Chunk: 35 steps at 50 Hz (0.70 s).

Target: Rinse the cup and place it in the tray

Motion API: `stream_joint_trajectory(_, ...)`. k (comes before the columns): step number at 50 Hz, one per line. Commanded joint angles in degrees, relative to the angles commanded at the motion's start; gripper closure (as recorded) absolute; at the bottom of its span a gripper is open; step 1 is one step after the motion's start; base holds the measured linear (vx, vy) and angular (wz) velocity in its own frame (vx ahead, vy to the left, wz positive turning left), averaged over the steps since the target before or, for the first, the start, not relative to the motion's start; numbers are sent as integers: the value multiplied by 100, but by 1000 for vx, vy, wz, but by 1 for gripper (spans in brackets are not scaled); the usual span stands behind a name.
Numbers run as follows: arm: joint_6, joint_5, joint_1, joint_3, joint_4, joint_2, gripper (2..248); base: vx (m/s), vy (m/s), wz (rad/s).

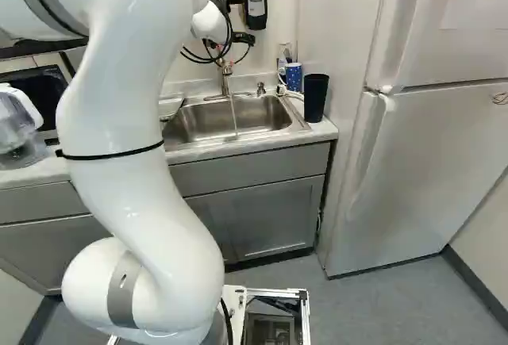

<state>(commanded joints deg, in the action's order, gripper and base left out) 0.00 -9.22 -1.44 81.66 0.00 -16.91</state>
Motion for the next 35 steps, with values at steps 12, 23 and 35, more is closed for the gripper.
stream_joint_trajectory(12,0,0,-4,-407,0,359,3,0,0,0)
stream_joint_trajectory(23,0,63,-9,-770,0,689,3,0,0,0)
stream_joint_trajectory(35,0,222,-14,-1156,0,1048,3,0,0,0)
